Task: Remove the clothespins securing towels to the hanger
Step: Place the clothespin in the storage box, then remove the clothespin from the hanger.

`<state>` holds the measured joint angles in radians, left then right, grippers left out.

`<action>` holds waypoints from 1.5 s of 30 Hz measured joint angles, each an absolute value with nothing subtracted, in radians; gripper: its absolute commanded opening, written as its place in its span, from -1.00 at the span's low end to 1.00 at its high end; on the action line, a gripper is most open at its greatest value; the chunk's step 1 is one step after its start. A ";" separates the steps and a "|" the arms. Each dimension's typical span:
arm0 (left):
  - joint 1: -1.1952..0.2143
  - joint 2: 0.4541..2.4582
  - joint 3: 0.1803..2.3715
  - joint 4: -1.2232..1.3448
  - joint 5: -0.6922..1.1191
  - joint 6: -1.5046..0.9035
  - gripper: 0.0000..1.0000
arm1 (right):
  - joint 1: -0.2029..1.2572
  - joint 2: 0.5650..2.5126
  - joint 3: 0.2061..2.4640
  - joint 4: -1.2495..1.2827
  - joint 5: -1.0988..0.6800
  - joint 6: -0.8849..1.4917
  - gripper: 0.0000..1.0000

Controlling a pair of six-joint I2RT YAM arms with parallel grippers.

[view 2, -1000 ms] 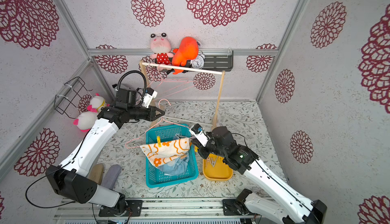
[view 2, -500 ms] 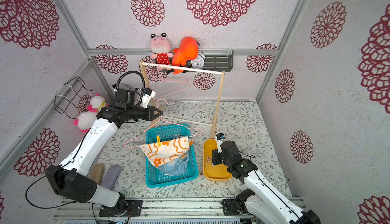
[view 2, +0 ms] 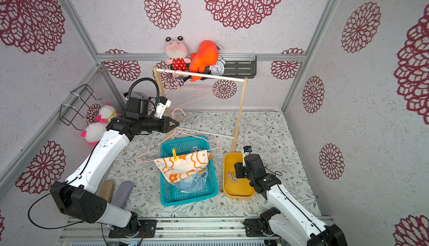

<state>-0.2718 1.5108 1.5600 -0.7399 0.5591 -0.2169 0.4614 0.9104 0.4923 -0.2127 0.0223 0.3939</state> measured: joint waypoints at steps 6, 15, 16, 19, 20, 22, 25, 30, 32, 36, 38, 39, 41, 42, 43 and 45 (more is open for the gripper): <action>-0.272 1.511 1.560 -0.740 0.559 -0.217 -1.00 | 0.454 0.908 0.517 -0.233 -0.010 0.365 -0.16; -0.272 1.511 1.560 -0.740 0.567 -0.216 -1.00 | 0.501 0.836 0.727 -0.274 -0.148 0.217 -0.20; -0.272 1.511 1.560 -0.740 0.568 -0.216 -1.00 | 0.520 0.826 0.746 -0.276 -0.154 0.198 -0.20; -0.272 1.511 1.560 -0.740 0.576 -0.215 -1.00 | 0.591 0.805 0.810 -0.283 -0.167 0.131 -0.19; -0.272 1.511 1.560 -0.740 0.580 -0.215 -1.00 | 0.617 0.805 0.832 -0.285 -0.175 0.109 -0.18; -0.272 1.511 1.560 -0.740 0.590 -0.215 -1.00 | 0.664 0.829 0.880 -0.289 -0.196 0.064 -0.18; -0.278 1.511 1.560 -0.740 0.601 -0.214 -1.00 | 0.712 0.904 0.954 -0.287 -0.246 0.000 -0.17; -0.298 1.511 1.560 -0.740 0.625 -0.213 -1.00 | 0.754 1.077 1.026 -0.259 -0.350 -0.067 -0.15; -0.308 1.512 1.560 -0.740 0.636 -0.213 -1.00 | 0.773 1.140 1.046 -0.258 -0.382 -0.089 -0.15; -0.323 1.514 1.560 -0.740 0.653 -0.213 -1.00 | 0.820 1.254 1.116 -0.254 -0.435 -0.134 -0.15; -0.326 1.513 1.560 -0.740 0.659 -0.213 -1.00 | 0.837 1.303 1.154 -0.247 -0.458 -0.149 -0.15; -0.328 1.514 1.560 -0.739 0.662 -0.213 -1.00 | 0.844 1.328 1.174 -0.243 -0.470 -0.158 -0.15; -0.332 1.513 1.560 -0.740 0.665 -0.213 -1.00 | 0.855 1.371 1.208 -0.237 -0.487 -0.171 -0.15; -0.333 1.513 1.560 -0.740 0.665 -0.213 -1.00 | 0.859 1.393 1.224 -0.234 -0.496 -0.178 -0.15; -0.334 1.513 1.560 -0.739 0.665 -0.213 -1.00 | 0.860 1.411 1.236 -0.231 -0.505 -0.185 -0.15; -0.334 1.513 1.560 -0.739 0.665 -0.213 -1.00 | 0.863 1.449 1.262 -0.228 -0.522 -0.195 -0.15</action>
<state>-0.3340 1.5131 1.5600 -0.7395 0.6655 -0.2134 0.8631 1.4494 1.2625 -0.2276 -0.5217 -0.1951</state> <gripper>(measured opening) 0.084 0.425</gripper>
